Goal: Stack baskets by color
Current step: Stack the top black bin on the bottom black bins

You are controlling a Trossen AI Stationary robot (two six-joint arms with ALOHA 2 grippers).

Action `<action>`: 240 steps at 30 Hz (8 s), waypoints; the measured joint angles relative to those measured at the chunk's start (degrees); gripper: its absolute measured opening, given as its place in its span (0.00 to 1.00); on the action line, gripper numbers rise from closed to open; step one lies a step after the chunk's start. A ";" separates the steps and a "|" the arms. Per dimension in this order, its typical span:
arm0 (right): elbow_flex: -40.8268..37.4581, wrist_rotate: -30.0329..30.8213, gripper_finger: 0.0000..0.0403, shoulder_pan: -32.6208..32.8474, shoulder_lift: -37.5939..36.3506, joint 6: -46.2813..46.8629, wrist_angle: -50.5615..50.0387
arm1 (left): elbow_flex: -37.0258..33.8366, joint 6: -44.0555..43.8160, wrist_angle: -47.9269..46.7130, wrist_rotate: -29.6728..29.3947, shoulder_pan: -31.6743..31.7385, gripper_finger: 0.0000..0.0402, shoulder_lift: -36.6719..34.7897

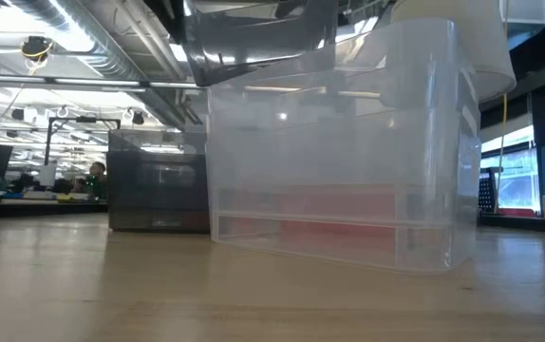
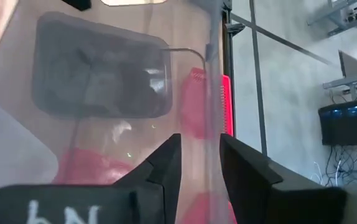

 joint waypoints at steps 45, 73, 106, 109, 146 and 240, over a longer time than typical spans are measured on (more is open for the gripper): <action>0.00 -10.35 0.01 -3.97 0.09 -2.16 -0.90 | -0.02 -1.39 6.49 -2.07 -1.15 0.07 0.07; 0.00 -13.17 0.00 -3.93 0.17 -2.35 0.67 | -0.02 -6.31 8.29 -3.21 -1.11 0.12 0.07; 0.00 -13.34 0.00 -3.93 0.13 -3.48 0.83 | -0.04 -6.18 10.92 0.22 -1.39 0.12 0.07; 0.00 -13.36 0.00 -3.93 0.12 -3.47 0.83 | -0.04 -6.12 10.93 0.49 -1.38 0.12 0.07; 0.00 -13.21 0.00 -3.93 0.07 -3.57 0.41 | -0.04 -6.16 17.62 3.08 -1.38 0.33 0.07; 0.02 0.82 0.01 2.05 18.53 107.66 8.89 | 13.97 -57.44 -0.04 0.96 -16.90 0.33 -42.14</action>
